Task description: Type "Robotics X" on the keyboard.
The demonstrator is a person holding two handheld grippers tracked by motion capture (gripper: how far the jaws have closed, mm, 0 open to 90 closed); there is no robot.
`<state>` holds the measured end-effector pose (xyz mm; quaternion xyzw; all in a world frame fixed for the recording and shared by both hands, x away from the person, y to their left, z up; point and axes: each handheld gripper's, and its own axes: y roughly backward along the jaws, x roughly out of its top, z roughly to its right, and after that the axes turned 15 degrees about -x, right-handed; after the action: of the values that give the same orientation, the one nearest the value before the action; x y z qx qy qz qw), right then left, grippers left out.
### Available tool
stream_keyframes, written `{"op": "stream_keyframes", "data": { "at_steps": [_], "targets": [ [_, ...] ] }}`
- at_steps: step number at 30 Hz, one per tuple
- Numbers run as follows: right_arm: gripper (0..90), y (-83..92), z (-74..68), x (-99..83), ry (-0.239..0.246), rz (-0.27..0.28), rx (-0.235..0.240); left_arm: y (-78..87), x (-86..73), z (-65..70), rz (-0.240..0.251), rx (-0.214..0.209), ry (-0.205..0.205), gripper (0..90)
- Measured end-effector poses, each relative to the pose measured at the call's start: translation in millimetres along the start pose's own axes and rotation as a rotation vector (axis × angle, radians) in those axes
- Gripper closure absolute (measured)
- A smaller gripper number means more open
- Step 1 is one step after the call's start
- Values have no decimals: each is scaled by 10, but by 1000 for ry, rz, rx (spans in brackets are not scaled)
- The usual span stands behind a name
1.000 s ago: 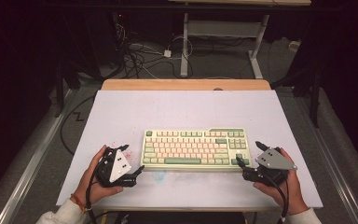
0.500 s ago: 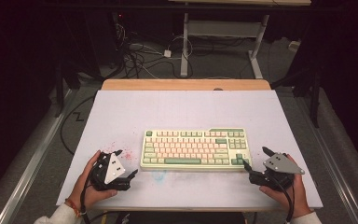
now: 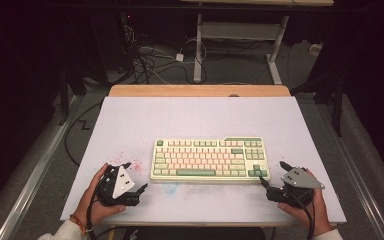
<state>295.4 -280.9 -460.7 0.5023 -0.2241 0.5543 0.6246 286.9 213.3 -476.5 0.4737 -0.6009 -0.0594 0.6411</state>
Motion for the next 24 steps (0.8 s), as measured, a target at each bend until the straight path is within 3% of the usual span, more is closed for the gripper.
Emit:
{"op": "stream_keyframes", "data": {
  "at_steps": [24],
  "targets": [
    [194, 30, -38, 26, 22, 13, -26, -29, 5, -5, -12, -19, -1, 156]
  ]
}}
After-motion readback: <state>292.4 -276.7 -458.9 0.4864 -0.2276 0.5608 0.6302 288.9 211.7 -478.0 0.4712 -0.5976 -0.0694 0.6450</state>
